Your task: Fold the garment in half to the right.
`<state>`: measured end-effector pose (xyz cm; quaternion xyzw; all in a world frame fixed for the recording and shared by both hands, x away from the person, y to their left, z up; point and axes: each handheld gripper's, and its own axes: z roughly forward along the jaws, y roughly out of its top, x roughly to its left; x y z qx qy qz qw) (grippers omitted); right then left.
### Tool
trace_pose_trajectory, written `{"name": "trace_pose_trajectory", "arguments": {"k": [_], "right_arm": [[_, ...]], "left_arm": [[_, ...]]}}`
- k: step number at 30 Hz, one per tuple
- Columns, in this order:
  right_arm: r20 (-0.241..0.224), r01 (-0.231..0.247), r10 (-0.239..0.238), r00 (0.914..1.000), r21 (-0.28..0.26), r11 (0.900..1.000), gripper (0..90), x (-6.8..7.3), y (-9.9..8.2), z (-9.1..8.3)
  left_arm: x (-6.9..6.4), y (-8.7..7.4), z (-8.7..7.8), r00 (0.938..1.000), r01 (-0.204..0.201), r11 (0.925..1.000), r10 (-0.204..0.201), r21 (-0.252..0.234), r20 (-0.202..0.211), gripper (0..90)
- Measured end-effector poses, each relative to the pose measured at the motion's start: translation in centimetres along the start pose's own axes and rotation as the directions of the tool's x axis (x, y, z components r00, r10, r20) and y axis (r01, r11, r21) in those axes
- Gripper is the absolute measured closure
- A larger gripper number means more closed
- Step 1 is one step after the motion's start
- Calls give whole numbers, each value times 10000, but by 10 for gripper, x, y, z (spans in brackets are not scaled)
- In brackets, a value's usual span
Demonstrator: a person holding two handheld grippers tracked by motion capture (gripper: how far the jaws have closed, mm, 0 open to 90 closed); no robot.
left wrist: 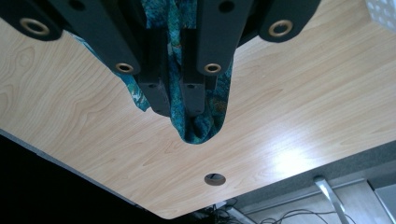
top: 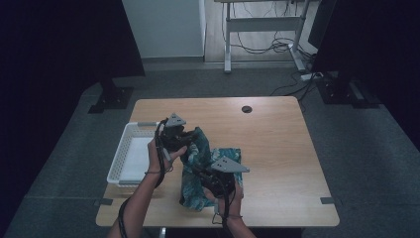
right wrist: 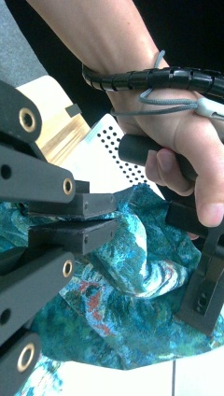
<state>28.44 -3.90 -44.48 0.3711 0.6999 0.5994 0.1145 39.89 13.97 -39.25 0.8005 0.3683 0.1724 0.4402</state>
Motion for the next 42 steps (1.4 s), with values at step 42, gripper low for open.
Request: {"name": "trace_pose_trajectory", "arguments": {"k": [42], "right_arm": [[1031,-1083,1031,9893,471,9930,848,-59,-39,-29]], "left_arm": [[-28,-12,69,9997,197,9967,-183,787,-183,824]]}}
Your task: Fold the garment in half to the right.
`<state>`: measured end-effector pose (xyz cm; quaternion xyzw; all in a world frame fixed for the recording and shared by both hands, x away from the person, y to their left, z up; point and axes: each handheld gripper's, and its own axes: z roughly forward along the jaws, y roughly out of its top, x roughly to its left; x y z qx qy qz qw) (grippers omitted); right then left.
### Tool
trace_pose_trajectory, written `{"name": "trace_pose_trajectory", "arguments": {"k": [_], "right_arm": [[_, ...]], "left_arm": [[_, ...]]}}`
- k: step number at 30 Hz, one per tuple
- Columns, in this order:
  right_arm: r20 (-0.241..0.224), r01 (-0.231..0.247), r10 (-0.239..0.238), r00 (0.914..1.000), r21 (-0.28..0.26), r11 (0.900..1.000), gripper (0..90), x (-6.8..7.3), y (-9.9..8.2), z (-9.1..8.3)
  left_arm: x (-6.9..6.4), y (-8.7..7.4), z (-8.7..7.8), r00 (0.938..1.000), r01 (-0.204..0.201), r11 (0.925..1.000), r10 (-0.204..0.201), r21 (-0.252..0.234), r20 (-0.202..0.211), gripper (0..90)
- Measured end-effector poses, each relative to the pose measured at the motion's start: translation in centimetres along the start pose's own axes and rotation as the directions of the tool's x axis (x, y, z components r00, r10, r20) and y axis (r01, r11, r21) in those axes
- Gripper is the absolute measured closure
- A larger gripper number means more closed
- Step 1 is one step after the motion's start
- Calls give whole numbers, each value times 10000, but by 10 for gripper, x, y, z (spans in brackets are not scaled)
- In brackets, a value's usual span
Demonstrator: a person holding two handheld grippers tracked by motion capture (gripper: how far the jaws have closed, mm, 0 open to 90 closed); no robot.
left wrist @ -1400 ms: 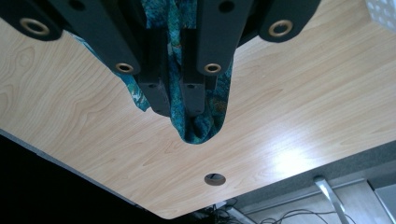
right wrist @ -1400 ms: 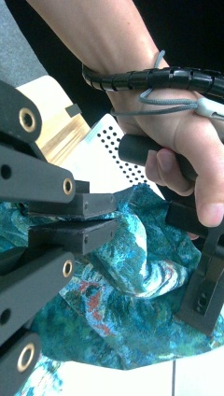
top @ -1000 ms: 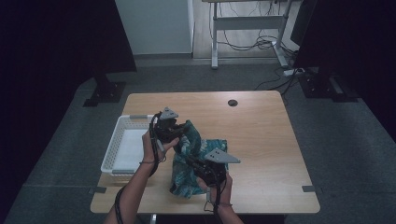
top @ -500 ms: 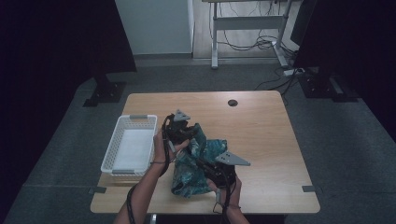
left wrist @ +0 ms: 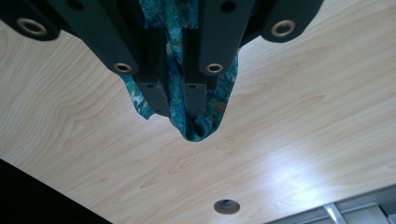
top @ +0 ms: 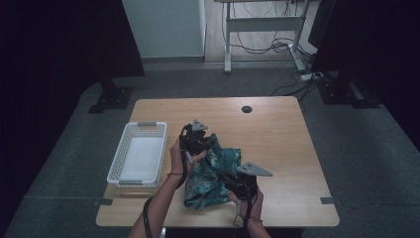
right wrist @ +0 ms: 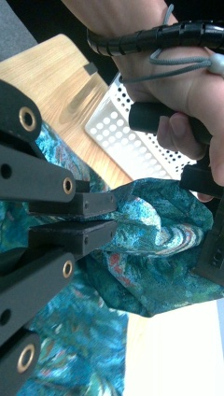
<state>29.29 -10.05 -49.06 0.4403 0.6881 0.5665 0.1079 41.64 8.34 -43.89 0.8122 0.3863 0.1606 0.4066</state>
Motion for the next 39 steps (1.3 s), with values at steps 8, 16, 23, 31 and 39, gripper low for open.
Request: {"name": "trace_pose_trajectory", "arguments": {"k": [8,16,23,31,39], "right_arm": [[334,-121,111,9994,309,9995,847,-13,-12,-1],[556,-73,47,9984,479,9988,846,-18,-18,-2],[1029,-376,303,9942,696,9969,840,-29,-26,-7],[1552,-713,574,9862,851,9938,802,-41,-35,-13],[2325,-602,395,9718,825,9948,586,-45,-41,-23]], "left_arm": [[-3,-6,13,9999,100,9998,-101,151,64,820],[-11,-8,20,9999,102,9999,-103,82,108,776],[-13,-10,8,9998,30,9958,-48,-916,-188,542],[-6,-19,-1,9989,84,9948,-130,-1013,-452,482],[-2,-39,4,9992,36,9982,-60,-592,-402,482]]}}
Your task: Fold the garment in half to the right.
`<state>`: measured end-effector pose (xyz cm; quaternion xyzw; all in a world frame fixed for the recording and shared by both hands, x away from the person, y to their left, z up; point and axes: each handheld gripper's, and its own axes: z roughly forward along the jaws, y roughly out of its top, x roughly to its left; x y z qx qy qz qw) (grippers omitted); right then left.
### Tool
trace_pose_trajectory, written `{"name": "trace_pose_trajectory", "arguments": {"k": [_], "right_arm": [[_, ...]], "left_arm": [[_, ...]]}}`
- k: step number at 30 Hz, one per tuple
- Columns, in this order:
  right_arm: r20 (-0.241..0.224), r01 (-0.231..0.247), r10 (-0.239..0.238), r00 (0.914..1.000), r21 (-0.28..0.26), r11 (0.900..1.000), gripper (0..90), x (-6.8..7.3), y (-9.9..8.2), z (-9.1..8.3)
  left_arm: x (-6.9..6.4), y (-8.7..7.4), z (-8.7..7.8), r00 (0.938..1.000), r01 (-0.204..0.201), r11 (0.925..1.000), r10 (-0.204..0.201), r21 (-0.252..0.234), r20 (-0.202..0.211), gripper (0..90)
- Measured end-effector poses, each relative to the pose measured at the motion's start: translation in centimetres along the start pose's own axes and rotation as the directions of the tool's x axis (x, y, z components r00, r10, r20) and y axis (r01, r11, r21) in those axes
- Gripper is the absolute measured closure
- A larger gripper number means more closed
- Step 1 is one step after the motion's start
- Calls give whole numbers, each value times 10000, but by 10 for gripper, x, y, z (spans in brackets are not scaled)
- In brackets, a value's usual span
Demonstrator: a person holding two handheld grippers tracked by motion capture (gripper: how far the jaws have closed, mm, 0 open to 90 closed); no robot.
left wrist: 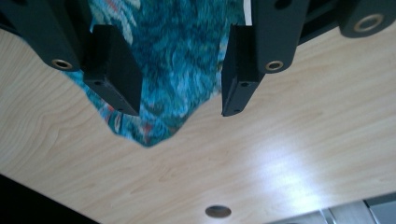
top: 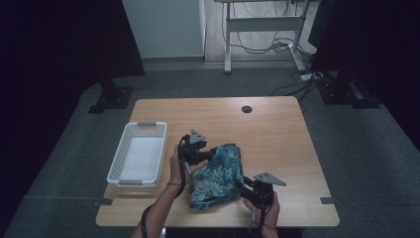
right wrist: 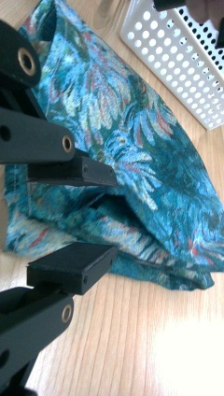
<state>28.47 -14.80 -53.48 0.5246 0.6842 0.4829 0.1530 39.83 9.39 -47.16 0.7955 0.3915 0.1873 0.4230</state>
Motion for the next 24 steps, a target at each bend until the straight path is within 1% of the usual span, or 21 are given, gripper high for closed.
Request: {"name": "trace_pose_trajectory", "arguments": {"k": [3,4,5,6,7,8,9,10,11,12,16,19,20,22,24], "right_arm": [[-6,42,-42,10000,-24,10000,555,-1,-1,-3],[-6,42,-42,10000,-24,10000,555,-1,-1,-3],[-56,161,-161,9999,-68,9998,531,0,-1,-4],[-94,229,-230,9997,-88,9997,526,2,-1,-4],[-116,333,-334,9994,-98,9994,520,3,-1,-4],[-125,465,-467,9988,-126,9988,511,5,-1,-3],[-134,584,-586,9982,-155,9982,503,6,0,-3],[-134,584,-586,9982,-155,9982,503,6,0,-3],[-148,757,-759,9970,-175,9970,492,10,0,-1],[-193,814,-818,9965,-180,9965,484,11,0,-1],[-263,1044,-1048,9941,-160,9944,447,16,0,2],[-321,1229,-1231,9919,-70,9924,417,18,-2,3],[-321,1229,-1231,9919,-70,9924,417,18,-2,3],[-390,1417,-1417,9891,-32,9899,369,18,-3,4],[-502,1518,-1515,9872,25,9884,333,16,-4,4]], "left_arm": [[-1,-6,0,10000,-27,10000,26,85,51,482],[-1,-6,0,10000,-27,10000,26,85,51,482],[-1,-8,0,10000,-32,10000,32,93,55,481],[-2,-12,0,9999,-113,9998,112,146,85,480],[-2,-12,0,9999,-113,9998,112,146,85,480],[-4,-16,-2,9996,-256,9995,254,188,101,480],[-5,-18,-3,9995,-303,9993,300,211,106,479],[-5,-18,-3,9995,-303,9993,300,211,106,479],[-6,-22,-6,9992,-408,9989,407,221,65,478],[-6,-24,-7,9991,-422,9989,420,222,71,478],[-2,-31,-14,9994,-298,9993,294,247,175,474],[-1,-38,-17,9995,-194,9993,186,304,254,456],[-1,-38,-17,9995,-194,9993,186,304,254,447],[-2,-45,-19,9990,-172,9992,158,348,417,421],[-3,-49,-20,9989,-189,9989,170,434,432,400]]}}
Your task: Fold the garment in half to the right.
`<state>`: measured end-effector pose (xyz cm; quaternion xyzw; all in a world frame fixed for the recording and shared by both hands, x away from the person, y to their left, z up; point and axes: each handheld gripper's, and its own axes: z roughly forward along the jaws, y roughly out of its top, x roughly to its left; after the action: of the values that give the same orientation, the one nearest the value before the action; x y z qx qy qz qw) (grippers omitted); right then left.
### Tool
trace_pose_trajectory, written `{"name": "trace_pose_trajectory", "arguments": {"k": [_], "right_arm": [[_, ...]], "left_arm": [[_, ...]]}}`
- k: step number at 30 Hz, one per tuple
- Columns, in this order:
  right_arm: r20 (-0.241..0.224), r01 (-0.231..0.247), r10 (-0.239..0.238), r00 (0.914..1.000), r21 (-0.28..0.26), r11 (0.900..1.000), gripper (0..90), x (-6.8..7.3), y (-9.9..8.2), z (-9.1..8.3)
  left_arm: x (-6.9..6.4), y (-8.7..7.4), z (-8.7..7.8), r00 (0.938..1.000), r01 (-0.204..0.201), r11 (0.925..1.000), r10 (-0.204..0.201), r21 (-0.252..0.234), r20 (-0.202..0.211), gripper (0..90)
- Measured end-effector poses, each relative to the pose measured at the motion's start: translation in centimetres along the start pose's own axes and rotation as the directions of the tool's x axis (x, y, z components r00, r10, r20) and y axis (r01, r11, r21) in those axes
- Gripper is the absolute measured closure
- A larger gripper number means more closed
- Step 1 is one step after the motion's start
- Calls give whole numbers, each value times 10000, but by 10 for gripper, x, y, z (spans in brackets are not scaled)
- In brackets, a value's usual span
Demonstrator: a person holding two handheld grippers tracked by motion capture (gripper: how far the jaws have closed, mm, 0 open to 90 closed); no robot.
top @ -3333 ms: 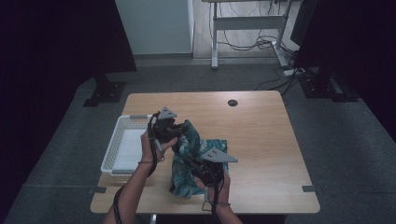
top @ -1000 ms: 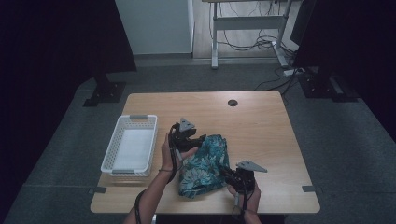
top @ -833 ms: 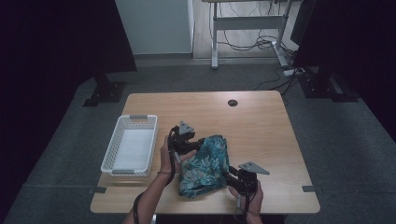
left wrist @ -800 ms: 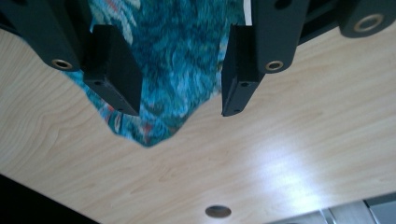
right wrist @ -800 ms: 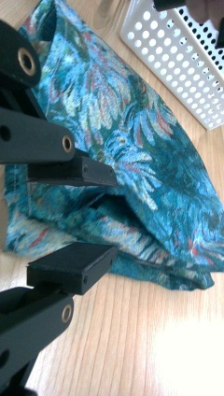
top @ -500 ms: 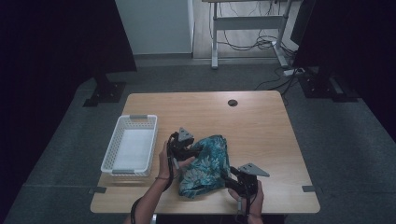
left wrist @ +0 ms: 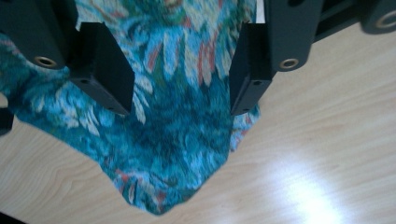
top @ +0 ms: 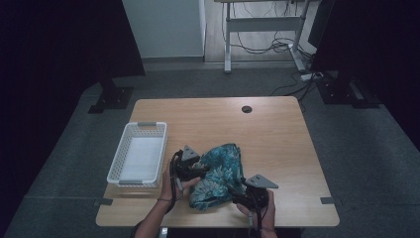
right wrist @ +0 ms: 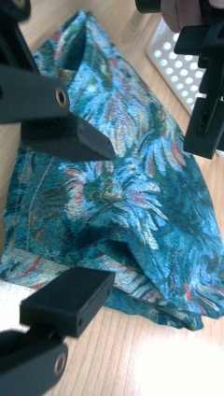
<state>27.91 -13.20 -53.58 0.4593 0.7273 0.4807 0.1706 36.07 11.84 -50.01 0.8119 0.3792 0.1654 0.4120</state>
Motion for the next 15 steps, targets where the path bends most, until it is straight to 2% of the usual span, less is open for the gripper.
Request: {"name": "trace_pose_trajectory", "arguments": {"k": [2,5,15], "right_arm": [[-93,133,-132,9999,79,9999,306,-3,-2,-1],[-206,314,-310,9993,204,9993,280,-8,-5,-3],[-227,528,-520,9984,365,9979,253,-20,-12,-12]], "left_arm": [[0,-3,-1,9998,98,9999,-99,44,198,371],[-2,-8,-4,9995,206,9998,-205,-33,232,339],[-4,-30,-17,9992,375,9985,-370,-393,140,311]]}}
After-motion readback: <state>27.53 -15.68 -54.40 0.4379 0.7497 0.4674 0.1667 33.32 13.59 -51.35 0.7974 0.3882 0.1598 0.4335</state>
